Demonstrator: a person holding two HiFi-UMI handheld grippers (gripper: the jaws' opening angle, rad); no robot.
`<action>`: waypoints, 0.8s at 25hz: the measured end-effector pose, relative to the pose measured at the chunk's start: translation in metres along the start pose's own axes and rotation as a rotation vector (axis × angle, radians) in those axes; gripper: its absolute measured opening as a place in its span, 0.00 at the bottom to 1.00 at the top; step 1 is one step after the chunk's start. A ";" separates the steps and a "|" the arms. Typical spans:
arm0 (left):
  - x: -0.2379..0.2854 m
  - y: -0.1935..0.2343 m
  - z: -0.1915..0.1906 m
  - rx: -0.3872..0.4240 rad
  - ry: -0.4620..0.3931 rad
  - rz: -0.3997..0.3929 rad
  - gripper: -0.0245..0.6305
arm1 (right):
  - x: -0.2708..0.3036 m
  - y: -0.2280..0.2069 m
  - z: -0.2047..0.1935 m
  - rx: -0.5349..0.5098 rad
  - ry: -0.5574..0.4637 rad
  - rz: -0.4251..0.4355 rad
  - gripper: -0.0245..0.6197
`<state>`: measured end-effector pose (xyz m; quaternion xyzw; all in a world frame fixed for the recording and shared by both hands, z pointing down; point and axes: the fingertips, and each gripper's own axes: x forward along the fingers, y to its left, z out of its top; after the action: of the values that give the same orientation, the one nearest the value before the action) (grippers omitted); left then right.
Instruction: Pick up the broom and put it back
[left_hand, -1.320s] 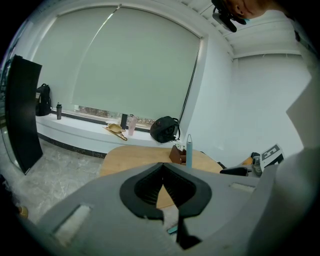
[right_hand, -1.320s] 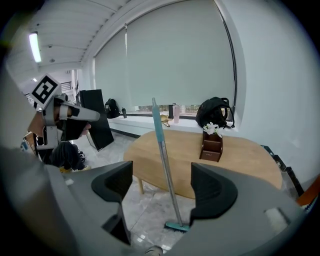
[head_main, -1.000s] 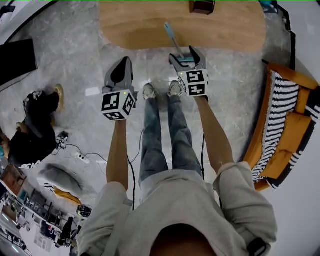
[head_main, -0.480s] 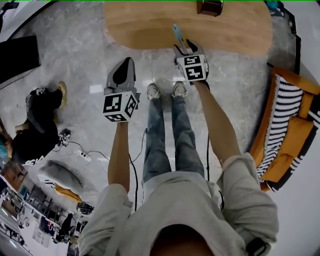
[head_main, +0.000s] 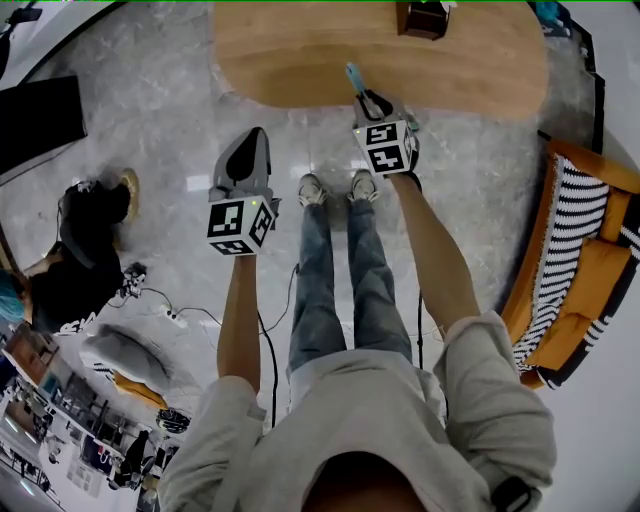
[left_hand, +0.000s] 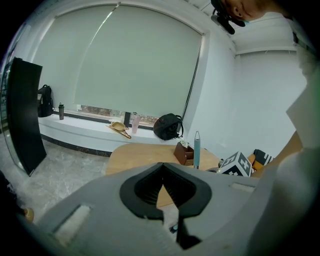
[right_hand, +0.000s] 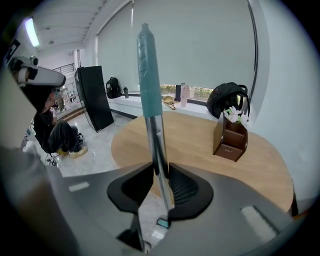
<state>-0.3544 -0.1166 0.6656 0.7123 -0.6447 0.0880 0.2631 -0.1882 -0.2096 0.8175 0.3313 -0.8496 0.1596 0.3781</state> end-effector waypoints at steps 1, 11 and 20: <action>0.000 -0.002 0.000 0.002 0.001 -0.003 0.04 | -0.003 0.000 -0.001 -0.003 -0.003 0.000 0.18; -0.002 -0.018 0.009 0.021 -0.005 -0.029 0.04 | -0.062 -0.015 -0.020 0.021 -0.066 -0.085 0.17; -0.006 -0.041 0.033 0.044 -0.025 -0.059 0.04 | -0.108 -0.023 -0.028 0.086 -0.092 -0.138 0.16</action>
<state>-0.3226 -0.1264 0.6246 0.7377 -0.6244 0.0853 0.2420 -0.1035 -0.1641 0.7555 0.4121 -0.8334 0.1542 0.3344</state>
